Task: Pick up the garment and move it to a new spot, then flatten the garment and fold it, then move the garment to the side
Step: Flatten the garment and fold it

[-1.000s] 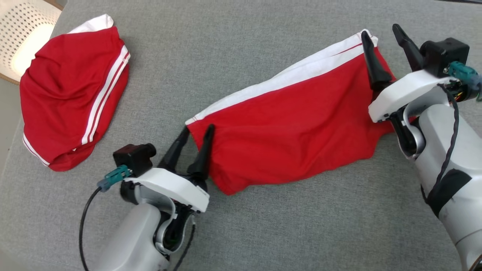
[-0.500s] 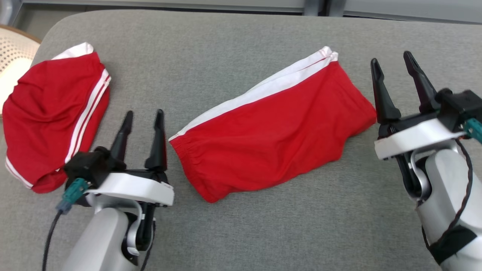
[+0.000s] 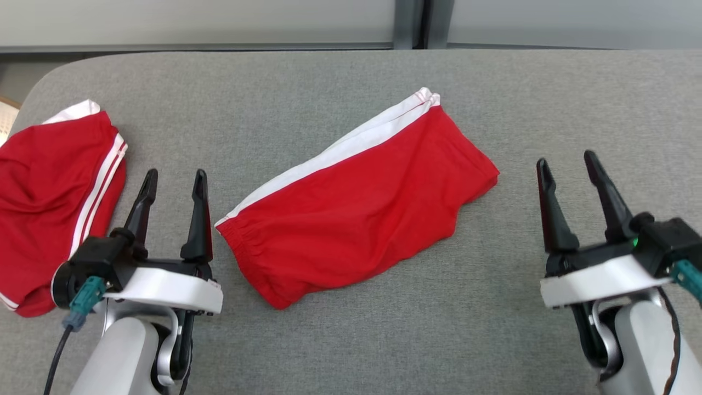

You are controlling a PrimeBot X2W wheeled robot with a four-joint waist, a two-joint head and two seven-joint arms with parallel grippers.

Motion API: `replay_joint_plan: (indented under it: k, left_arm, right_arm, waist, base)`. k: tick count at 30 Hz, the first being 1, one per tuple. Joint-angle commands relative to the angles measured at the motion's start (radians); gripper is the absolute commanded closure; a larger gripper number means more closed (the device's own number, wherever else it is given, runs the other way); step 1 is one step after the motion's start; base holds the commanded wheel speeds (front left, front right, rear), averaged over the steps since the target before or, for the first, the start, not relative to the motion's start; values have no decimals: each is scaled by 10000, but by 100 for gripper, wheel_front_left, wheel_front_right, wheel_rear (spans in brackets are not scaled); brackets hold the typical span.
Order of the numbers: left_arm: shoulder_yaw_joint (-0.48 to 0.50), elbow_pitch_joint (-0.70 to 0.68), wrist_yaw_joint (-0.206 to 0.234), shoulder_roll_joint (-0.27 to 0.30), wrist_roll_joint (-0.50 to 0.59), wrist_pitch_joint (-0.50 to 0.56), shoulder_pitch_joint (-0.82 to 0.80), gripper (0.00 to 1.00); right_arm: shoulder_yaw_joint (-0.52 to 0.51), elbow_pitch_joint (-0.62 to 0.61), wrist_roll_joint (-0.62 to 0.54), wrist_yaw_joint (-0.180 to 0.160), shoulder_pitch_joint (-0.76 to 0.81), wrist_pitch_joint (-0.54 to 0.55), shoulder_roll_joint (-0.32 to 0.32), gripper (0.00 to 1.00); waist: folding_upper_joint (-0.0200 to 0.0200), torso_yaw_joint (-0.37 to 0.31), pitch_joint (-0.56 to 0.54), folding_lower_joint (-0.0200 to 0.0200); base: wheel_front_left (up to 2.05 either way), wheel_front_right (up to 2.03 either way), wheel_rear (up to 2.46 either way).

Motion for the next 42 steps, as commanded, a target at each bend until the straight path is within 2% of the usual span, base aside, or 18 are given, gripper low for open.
replay_joint_plan:
  k: [1,13,26,37,42]
  left_arm:
    - [13,58,-44,59,29,-44,103,0]
    - [-32,309,-61,119,405,-45,862,0]
    - [17,379,-152,59,430,-46,670,0]
    - [-54,164,-271,-116,570,-44,155,0]
    - [-52,4,-405,-386,645,-44,-371,0]
  right_arm:
    - [-24,-98,-50,0,158,43,11,0]
    - [-484,-1264,-254,0,1724,657,507,0]
    - [-632,-1473,-334,0,1907,855,588,0]
    - [-801,-1180,-273,0,1186,1045,274,0]
    - [-632,-423,-171,0,-30,1220,-108,0]
  waist:
    - [-1,-100,-103,0]
    - [-1,-352,-514,0]
    - [-1,-305,-448,0]
    - [-1,138,171,0]
    - [-1,598,869,0]
  base:
    - [0,0,0]
    - [0,0,0]
    - [0,0,0]
    - [0,0,0]
    - [0,0,0]
